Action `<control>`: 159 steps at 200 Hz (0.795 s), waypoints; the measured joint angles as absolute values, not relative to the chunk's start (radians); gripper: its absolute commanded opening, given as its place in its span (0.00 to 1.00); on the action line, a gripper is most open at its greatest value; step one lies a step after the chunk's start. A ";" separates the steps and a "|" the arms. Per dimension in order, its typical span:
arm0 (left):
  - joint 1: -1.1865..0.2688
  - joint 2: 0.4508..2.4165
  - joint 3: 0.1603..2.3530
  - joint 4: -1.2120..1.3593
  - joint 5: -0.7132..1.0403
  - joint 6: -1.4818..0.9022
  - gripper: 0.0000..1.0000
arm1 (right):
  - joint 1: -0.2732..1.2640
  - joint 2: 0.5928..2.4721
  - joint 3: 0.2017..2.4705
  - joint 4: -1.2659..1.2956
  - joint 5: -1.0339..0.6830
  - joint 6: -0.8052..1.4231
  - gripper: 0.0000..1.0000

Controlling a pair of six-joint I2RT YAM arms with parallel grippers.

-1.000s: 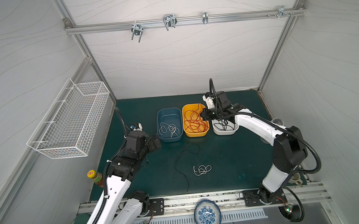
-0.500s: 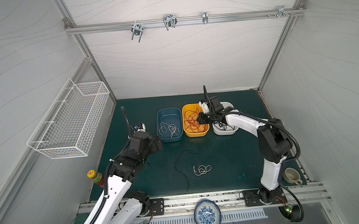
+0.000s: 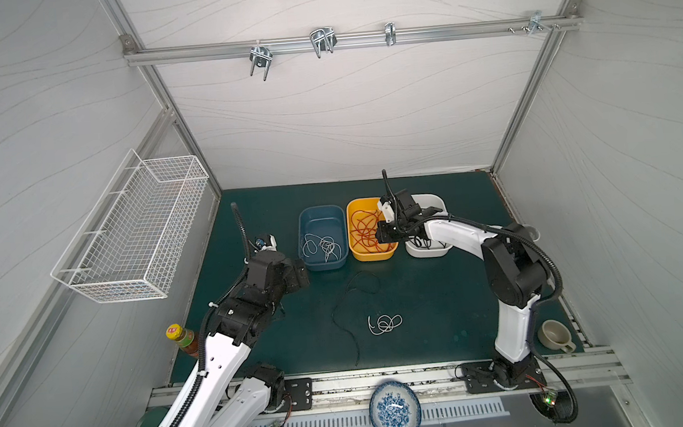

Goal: Untangle the cables
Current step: 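Lower the red wire into the yellow tub and open the right gripper, then move the right gripper down onto the black wire and grip it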

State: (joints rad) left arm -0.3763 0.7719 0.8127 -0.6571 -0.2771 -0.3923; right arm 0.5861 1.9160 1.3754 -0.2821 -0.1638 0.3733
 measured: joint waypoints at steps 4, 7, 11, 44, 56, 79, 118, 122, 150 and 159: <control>-0.376 0.772 0.813 -0.657 -0.277 -0.392 1.00 | 0.589 1.916 1.375 -0.285 -0.162 0.372 0.09; -0.376 0.772 0.813 -0.657 -0.277 -0.392 1.00 | 0.591 1.915 1.375 -0.287 -0.161 0.372 0.10; -0.378 0.772 0.813 -0.657 -0.277 -0.392 1.00 | 0.595 1.914 1.375 -0.290 -0.160 0.371 0.11; -0.383 0.772 0.813 -0.657 -0.277 -0.392 1.00 | 0.615 1.879 1.381 -0.327 -0.149 0.366 0.25; -0.385 0.772 0.813 -0.657 -0.277 -0.392 1.00 | 0.621 1.857 1.397 -0.345 -0.138 0.364 0.30; -0.387 0.772 0.813 -0.657 -0.277 -0.392 1.00 | 0.627 1.806 1.429 -0.364 -0.122 0.354 0.37; -0.392 0.773 0.812 -0.657 -0.277 -0.392 0.99 | 0.632 1.700 1.440 -0.398 -0.093 0.350 0.46; -0.393 0.774 0.812 -0.657 -0.277 -0.392 1.00 | 0.635 1.688 1.439 -0.401 -0.092 0.352 0.46; -0.396 0.776 0.811 -0.657 -0.278 -0.392 1.00 | 0.689 1.596 1.380 -0.396 -0.073 0.344 0.50; -0.396 0.776 0.811 -0.657 -0.278 -0.392 1.00 | 0.723 1.560 1.343 -0.394 -0.067 0.340 0.51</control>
